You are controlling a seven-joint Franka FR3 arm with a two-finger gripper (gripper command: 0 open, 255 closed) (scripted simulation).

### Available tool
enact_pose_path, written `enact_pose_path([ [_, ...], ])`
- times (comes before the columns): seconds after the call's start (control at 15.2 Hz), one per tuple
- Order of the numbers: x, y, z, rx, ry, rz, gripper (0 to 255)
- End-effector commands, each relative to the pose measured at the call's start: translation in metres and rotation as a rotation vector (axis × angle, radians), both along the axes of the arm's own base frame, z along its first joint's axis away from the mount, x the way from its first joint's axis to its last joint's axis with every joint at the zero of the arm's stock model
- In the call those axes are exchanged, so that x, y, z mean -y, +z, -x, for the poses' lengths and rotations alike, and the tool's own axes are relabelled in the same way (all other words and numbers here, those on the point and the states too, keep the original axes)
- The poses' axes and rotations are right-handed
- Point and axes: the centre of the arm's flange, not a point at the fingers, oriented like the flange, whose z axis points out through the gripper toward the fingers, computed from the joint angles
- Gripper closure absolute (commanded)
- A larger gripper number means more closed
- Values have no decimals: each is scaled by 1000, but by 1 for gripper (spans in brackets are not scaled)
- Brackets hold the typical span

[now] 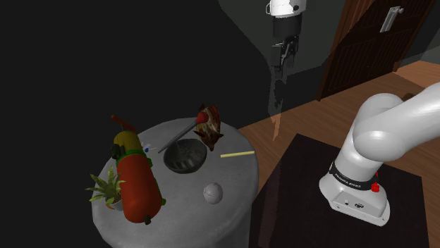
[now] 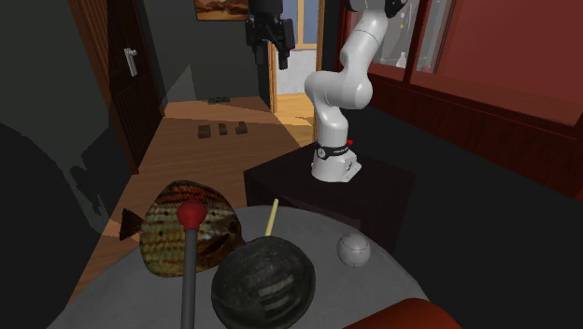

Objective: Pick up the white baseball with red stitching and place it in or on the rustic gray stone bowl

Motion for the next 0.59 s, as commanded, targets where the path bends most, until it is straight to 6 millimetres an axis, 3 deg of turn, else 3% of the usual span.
enact_pose_path([
  [0.0, 0, 0, 0, 0, 0, 0, 0],
  [0.53, -78, -67, -17, 3, 0, -9, 0],
])
